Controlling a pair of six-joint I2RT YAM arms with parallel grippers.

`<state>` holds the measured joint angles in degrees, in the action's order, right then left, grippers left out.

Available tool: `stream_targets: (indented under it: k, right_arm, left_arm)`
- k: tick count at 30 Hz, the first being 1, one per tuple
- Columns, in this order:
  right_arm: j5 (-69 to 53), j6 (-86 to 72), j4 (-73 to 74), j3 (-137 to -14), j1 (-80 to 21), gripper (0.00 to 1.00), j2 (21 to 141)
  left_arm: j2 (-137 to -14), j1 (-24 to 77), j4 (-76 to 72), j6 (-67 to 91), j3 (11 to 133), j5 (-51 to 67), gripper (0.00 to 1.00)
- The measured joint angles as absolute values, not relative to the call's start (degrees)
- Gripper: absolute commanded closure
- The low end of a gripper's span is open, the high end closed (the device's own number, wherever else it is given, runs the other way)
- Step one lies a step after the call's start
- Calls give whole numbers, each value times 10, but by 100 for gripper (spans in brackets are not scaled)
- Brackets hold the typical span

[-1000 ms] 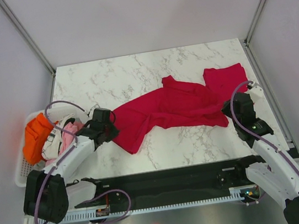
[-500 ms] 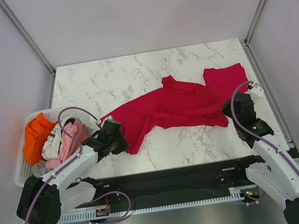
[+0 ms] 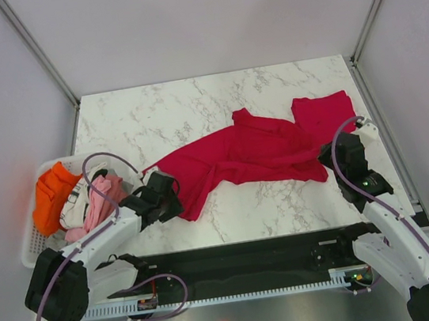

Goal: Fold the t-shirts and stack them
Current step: Flatten the tshirt out

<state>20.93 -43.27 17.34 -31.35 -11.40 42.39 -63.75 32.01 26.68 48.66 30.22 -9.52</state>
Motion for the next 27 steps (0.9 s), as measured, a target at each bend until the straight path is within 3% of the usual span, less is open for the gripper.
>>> stream_targets:
  k: [3,8,10,14,15,16,17,27]
  right_arm:
    - [209,-432,173,-314,-114,100,424]
    - [209,-433,174,-314,-114,100,424]
    - [209,-433,173,-314,-114,100,424]
    - [209,-433,174,-314,-114,100,425]
    - [209,-433,173,-314,-114,100,425]
    - [209,-433,174,-314,-114,100,425]
    - [209,-433,174,-314,-114,100,425]
    - [209,-432,172,-314,-114,100,429]
  left_arm:
    - [-644,320,267,484,303,-95,63]
    - [-644,320,267,483,303,-94,57]
    - [-644,320,267,483,303,-92,59]
    - [-644,320,267,482,303,-90,76]
    - [-644,320,267,480,303,-89,81]
    - [-644,320,267,479,303,-89,94]
    - [-644,320,267,478,303,-89,98]
    - [-649,314,283,468,331,-95,98]
